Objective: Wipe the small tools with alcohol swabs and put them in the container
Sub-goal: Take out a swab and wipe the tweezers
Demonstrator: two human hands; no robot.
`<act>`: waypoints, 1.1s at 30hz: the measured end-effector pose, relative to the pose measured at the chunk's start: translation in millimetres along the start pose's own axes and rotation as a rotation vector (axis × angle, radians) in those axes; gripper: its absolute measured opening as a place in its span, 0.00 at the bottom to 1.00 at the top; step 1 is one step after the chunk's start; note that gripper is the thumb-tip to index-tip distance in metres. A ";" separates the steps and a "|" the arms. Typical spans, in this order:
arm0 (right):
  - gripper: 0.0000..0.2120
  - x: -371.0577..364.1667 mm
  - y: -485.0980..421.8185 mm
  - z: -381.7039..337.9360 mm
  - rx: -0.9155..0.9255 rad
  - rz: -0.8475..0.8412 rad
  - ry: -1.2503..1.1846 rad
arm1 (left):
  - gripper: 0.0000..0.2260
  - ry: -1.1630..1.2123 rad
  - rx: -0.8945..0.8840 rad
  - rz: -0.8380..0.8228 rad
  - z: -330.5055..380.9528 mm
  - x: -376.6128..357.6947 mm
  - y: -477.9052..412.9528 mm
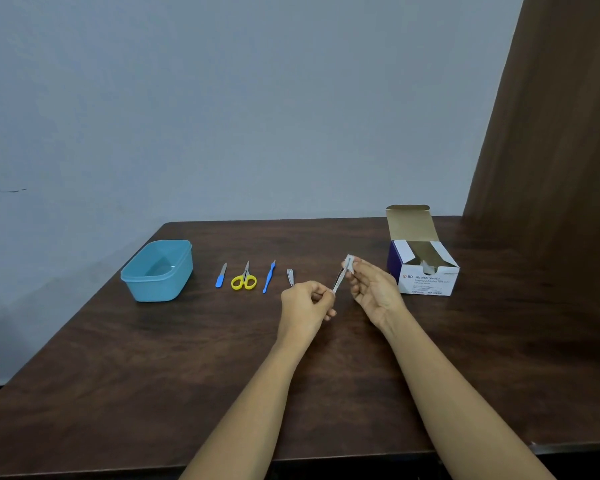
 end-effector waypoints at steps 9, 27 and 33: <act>0.05 2.3 -1.9 2.8 -0.020 -0.002 0.035 | 0.05 -0.026 -0.052 -0.005 1.1 -1.7 3.0; 0.03 1.7 -3.7 7.6 -0.012 0.064 0.048 | 0.05 -0.044 -0.095 -0.006 4.4 -3.8 6.5; 0.01 1.3 1.0 9.0 0.028 0.113 0.067 | 0.06 -0.048 -0.100 -0.006 5.3 -2.8 7.5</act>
Point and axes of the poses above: each hand's wrist, its own y-axis away from the middle knuckle, its own x-axis out of the back of the hand, z = x × y, the point moved 4 cm from there along -y, towards the middle knuckle, and after that the axes turned 12 degrees about y, right-handed, at the moved point
